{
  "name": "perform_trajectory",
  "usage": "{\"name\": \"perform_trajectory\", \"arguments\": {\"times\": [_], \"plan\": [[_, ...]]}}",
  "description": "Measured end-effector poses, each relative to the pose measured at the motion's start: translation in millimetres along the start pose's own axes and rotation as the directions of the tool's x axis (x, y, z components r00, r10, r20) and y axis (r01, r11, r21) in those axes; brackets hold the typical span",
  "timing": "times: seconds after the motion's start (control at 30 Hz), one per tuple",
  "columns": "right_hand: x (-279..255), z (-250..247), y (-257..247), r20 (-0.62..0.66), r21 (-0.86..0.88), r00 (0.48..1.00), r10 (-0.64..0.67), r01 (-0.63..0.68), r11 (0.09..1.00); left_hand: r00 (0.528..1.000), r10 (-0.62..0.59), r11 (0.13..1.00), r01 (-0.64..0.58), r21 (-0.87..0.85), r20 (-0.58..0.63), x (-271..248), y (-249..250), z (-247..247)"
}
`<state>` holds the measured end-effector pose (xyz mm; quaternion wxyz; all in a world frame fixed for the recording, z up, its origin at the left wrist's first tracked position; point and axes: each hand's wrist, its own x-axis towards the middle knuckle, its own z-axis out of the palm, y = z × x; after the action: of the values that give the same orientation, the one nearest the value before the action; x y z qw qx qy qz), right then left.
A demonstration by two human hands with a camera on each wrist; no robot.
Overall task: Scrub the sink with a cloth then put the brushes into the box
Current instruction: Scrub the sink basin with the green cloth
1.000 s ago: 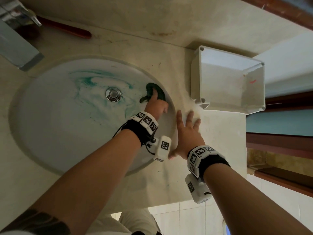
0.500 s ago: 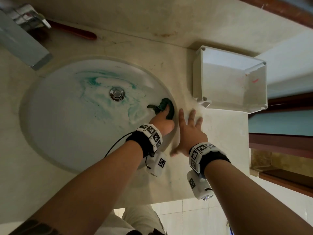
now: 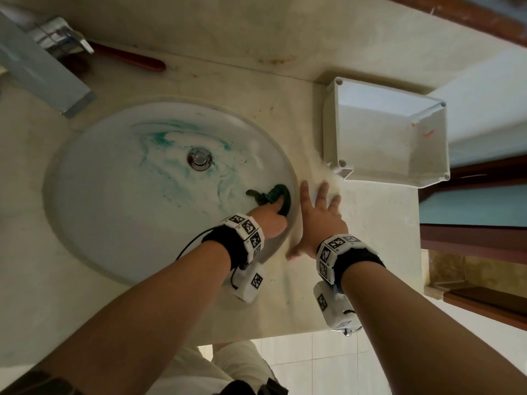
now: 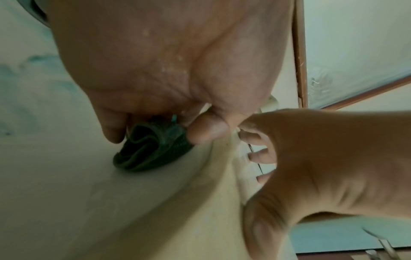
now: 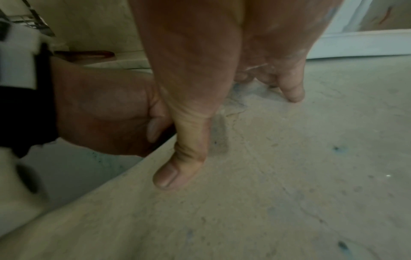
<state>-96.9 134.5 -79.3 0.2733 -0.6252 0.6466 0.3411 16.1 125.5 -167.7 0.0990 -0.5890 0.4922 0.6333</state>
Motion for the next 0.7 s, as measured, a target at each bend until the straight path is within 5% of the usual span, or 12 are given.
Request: {"name": "perform_trajectory", "arguments": {"times": [0.3, 0.53, 0.7], "plan": [[1.3, 0.9, 2.5, 0.002, 0.02, 1.0, -0.01, 0.01, 1.0, 0.999, -0.014, 0.974, 0.023, 0.226, -0.039, 3.6, 5.4, -31.7], [0.8, -0.5, 3.0, 0.005, 0.021, 1.0, -0.021, 0.02, 1.0, 0.995, 0.078, 0.927, -0.096, 0.361, 0.063, -10.8, -23.4, -7.4], [2.3, -0.8, 3.0, 0.007, 0.038, 1.0, -0.022, 0.022, 0.999, 1.0, 0.023, 0.896, -0.027, 0.443, 0.014, -5.5, -11.1, -24.5]]}}
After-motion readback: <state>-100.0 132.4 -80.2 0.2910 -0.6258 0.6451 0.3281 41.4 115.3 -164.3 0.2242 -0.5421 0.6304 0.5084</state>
